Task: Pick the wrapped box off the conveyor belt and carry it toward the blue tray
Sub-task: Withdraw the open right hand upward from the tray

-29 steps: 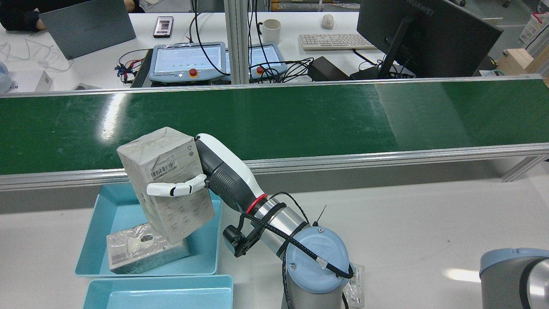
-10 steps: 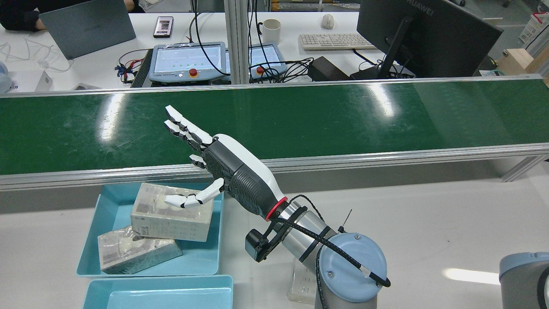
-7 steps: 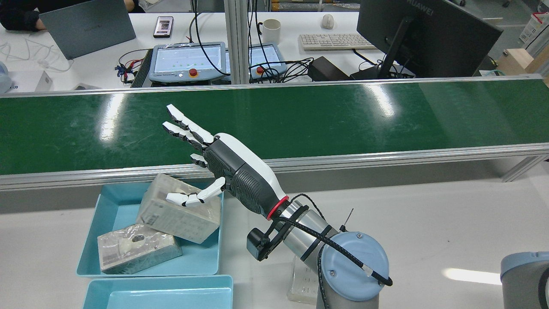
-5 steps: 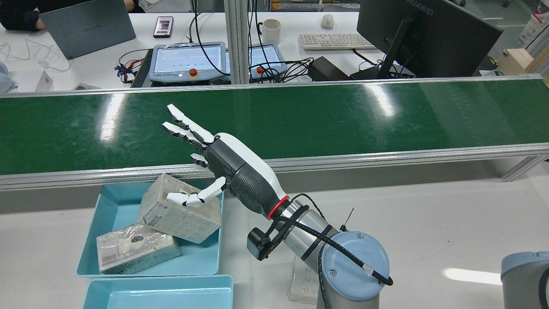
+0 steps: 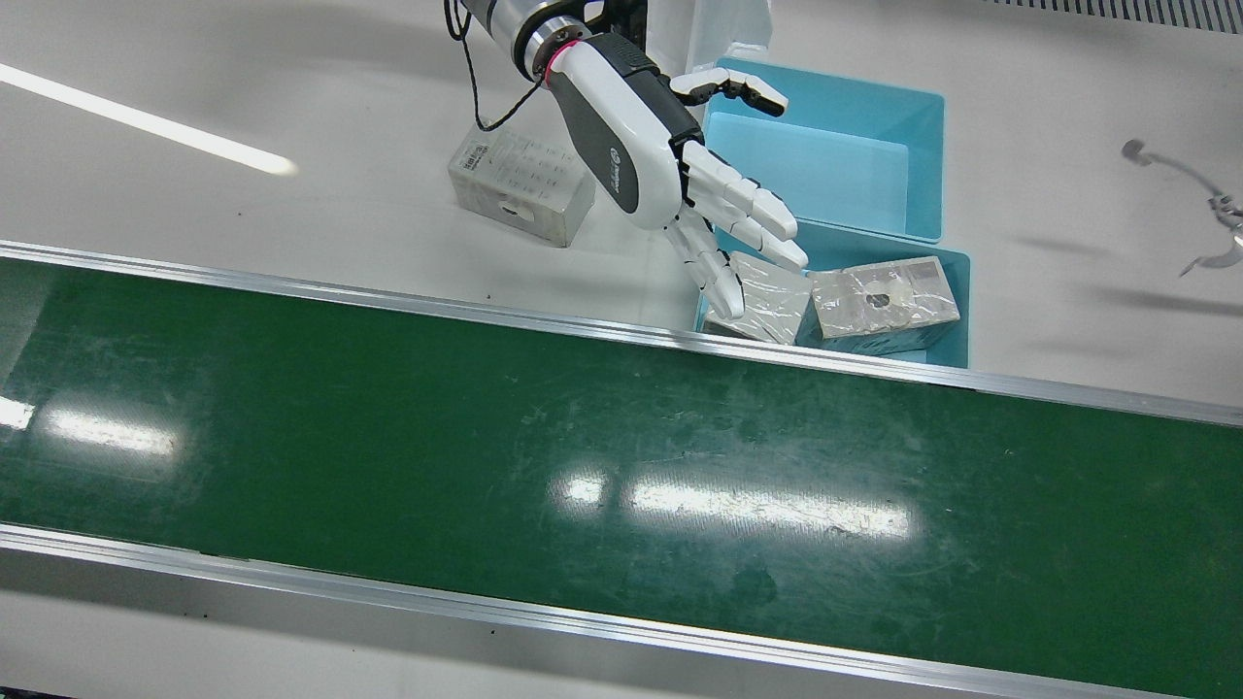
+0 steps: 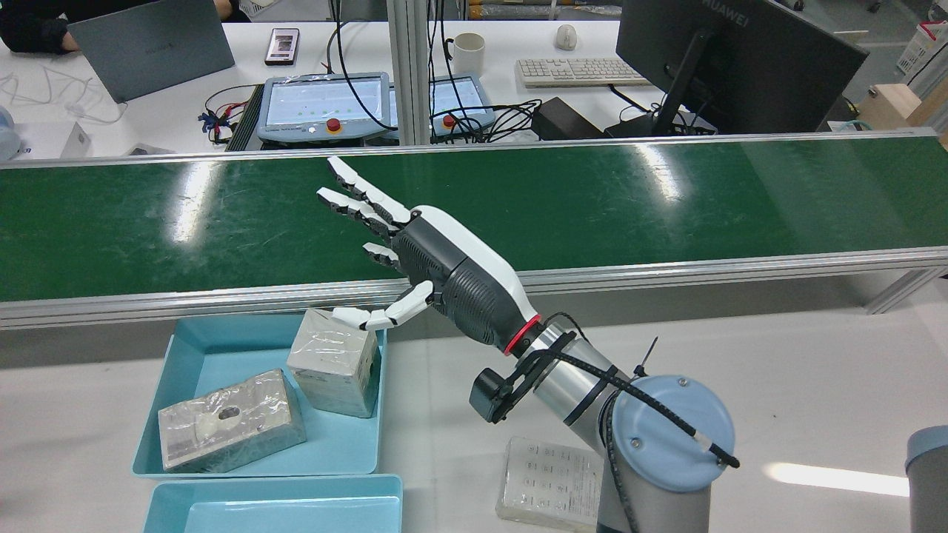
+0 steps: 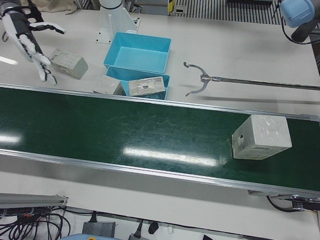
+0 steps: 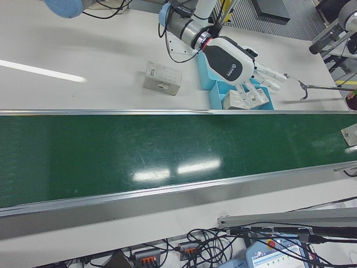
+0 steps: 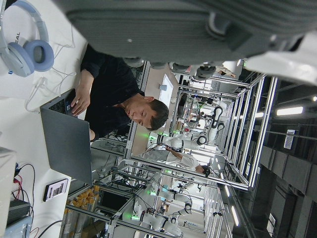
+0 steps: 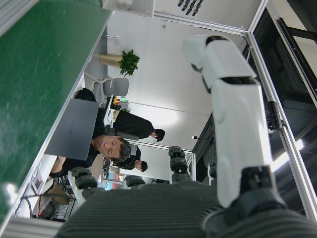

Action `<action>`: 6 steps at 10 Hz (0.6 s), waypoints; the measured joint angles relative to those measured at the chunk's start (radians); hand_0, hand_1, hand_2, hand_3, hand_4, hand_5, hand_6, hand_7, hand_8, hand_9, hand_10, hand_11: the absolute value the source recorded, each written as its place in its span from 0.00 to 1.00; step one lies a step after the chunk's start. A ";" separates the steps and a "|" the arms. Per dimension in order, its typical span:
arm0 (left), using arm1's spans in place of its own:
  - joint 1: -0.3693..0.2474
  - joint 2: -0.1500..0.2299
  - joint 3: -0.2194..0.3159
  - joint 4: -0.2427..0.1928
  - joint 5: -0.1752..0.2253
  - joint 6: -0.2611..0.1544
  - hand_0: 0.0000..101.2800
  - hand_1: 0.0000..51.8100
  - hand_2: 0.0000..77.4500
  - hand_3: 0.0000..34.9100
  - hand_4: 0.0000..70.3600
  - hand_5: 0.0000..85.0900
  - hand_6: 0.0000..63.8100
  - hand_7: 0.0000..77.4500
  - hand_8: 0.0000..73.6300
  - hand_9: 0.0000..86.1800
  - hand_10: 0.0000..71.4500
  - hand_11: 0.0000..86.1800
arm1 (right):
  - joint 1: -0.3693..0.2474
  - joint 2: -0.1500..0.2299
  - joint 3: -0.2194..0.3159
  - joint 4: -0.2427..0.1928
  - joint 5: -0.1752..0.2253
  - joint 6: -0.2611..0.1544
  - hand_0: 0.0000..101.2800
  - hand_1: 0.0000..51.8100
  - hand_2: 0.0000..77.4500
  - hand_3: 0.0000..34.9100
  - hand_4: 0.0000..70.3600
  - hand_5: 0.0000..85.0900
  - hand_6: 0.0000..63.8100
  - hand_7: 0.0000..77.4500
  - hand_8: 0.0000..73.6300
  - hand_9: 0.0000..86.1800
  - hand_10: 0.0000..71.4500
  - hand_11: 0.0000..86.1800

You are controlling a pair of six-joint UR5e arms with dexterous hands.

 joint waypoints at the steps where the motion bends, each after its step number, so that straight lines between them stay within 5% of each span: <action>1: 0.000 0.000 0.000 0.000 0.000 0.000 0.00 0.00 0.01 0.00 0.00 0.01 0.00 0.01 0.00 0.00 0.01 0.00 | 0.082 -0.007 0.010 -0.032 -0.063 0.001 0.51 0.42 0.38 0.87 0.03 0.00 0.02 0.06 0.00 0.01 0.04 0.08; 3: 0.000 0.000 0.000 0.000 0.000 0.000 0.00 0.00 0.01 0.00 0.00 0.01 0.00 0.00 0.00 0.00 0.01 0.00 | 0.244 -0.056 0.014 -0.068 -0.162 0.026 0.52 0.45 0.37 0.87 0.05 0.00 0.01 0.05 0.00 0.01 0.04 0.06; 6: 0.000 0.000 0.000 0.000 0.000 0.000 0.00 0.00 0.01 0.00 0.00 0.01 0.00 0.01 0.00 0.00 0.00 0.00 | 0.389 -0.161 -0.005 -0.077 -0.200 0.096 0.51 0.39 0.25 0.89 0.01 0.01 0.00 0.00 0.00 0.01 0.00 0.03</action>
